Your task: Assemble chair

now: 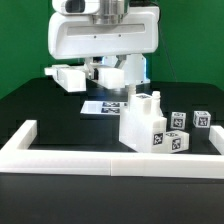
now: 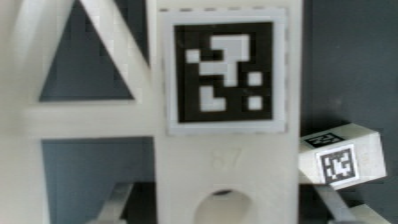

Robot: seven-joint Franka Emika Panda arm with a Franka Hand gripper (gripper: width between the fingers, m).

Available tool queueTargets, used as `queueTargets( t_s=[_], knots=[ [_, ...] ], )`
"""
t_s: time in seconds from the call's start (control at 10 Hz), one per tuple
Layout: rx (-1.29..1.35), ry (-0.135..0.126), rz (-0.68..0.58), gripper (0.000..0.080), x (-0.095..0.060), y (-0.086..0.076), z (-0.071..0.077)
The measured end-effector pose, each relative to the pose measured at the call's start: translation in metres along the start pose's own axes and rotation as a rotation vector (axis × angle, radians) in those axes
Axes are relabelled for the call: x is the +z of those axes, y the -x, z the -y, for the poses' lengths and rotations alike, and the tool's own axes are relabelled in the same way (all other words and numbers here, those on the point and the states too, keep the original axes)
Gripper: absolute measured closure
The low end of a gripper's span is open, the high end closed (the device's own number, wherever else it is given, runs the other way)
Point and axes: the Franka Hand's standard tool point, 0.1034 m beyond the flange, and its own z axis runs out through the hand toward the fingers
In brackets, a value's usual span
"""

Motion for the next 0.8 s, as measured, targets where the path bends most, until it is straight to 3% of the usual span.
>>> queueTargets(
  t_s=[0.8],
  knots=[
    [-0.504,0.000,-0.001,0.0510,-0.0047,-0.0054,0.0007]
  ],
)
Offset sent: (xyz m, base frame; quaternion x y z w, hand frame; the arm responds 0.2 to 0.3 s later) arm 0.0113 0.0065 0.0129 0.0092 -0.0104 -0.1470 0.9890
